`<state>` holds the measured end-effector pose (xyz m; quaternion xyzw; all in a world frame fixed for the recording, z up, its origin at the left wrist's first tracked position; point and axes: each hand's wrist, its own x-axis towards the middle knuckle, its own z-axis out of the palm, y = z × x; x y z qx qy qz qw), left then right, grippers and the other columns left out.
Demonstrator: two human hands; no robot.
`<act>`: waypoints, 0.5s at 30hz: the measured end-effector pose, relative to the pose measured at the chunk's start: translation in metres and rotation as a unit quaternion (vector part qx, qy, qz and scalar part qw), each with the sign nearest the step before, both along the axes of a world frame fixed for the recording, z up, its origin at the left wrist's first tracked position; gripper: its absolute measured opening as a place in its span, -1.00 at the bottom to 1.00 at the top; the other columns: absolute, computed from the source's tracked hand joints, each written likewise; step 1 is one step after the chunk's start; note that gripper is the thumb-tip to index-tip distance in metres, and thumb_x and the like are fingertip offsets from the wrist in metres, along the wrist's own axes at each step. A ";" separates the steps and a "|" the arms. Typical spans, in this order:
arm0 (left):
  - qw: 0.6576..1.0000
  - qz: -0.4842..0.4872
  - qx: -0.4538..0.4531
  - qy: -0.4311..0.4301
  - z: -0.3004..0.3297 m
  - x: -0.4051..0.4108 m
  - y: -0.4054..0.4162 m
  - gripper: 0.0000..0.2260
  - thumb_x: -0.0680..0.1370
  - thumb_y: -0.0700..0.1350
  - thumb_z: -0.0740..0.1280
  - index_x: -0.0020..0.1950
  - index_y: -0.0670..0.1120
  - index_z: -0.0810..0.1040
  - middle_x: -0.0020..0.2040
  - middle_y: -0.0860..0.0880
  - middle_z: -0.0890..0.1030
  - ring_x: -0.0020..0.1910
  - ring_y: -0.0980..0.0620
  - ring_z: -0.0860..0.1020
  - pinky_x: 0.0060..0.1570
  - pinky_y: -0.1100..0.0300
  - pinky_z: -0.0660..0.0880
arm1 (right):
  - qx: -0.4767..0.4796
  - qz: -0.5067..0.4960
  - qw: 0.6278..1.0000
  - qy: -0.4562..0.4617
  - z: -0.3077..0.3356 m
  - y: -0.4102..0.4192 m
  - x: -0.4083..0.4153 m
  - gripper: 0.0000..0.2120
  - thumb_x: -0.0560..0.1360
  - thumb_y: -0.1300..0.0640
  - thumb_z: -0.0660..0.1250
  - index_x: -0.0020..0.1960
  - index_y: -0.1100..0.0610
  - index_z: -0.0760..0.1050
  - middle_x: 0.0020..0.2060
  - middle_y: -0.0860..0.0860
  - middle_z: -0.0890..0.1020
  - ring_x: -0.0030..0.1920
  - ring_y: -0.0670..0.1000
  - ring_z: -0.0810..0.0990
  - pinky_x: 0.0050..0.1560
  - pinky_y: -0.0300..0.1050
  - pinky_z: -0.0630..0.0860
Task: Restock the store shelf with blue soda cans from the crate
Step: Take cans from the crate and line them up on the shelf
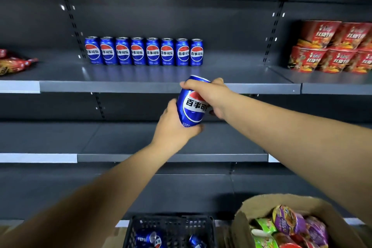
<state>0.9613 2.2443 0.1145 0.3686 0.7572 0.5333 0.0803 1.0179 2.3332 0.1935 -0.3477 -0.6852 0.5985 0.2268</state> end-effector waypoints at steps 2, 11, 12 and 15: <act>1.000 0.005 0.017 -0.014 0.000 0.002 -0.002 -0.49 0.28 -0.09 0.54 0.07 0.06 0.31 0.01 0.07 0.56 -0.03 0.08 0.56 -0.04 0.17 0.51 | -0.004 0.003 1.000 0.011 -0.002 -0.005 0.006 -0.38 0.34 -0.09 0.49 0.21 0.13 0.25 -0.01 0.03 0.55 -0.27 -0.12 0.51 -0.47 -0.27 0.31; 0.981 -0.001 0.124 -0.151 -0.002 0.000 -0.012 -0.51 0.14 -0.06 0.47 0.00 0.07 0.37 -0.09 0.08 0.59 -0.13 0.13 0.59 -0.14 0.30 0.52 | 0.017 0.128 0.991 -0.034 -0.033 -0.020 0.021 -0.24 0.29 0.00 0.54 0.34 0.18 0.26 0.11 0.01 0.58 -0.03 -0.12 0.55 -0.25 -0.30 0.40; 0.980 -0.007 0.128 -0.150 0.000 -0.003 -0.013 -0.50 0.14 -0.07 0.45 0.02 0.04 0.37 -0.10 0.10 0.58 -0.15 0.18 0.58 -0.20 0.36 0.50 | 0.023 0.137 0.989 -0.039 -0.035 -0.021 0.020 -0.29 0.28 0.01 0.55 0.32 0.17 0.32 0.12 0.00 0.59 0.01 -0.12 0.54 -0.21 -0.29 0.39; 0.984 -0.020 0.123 -0.126 0.010 -0.011 -0.017 -0.44 0.20 -0.11 0.51 0.12 0.01 0.36 -0.09 0.16 0.56 -0.14 0.26 0.54 -0.24 0.41 0.45 | 0.021 0.147 0.989 -0.021 -0.030 -0.022 0.012 -0.46 0.31 0.14 0.53 0.24 0.17 0.46 0.06 0.00 0.64 -0.03 -0.12 0.60 -0.20 -0.31 0.48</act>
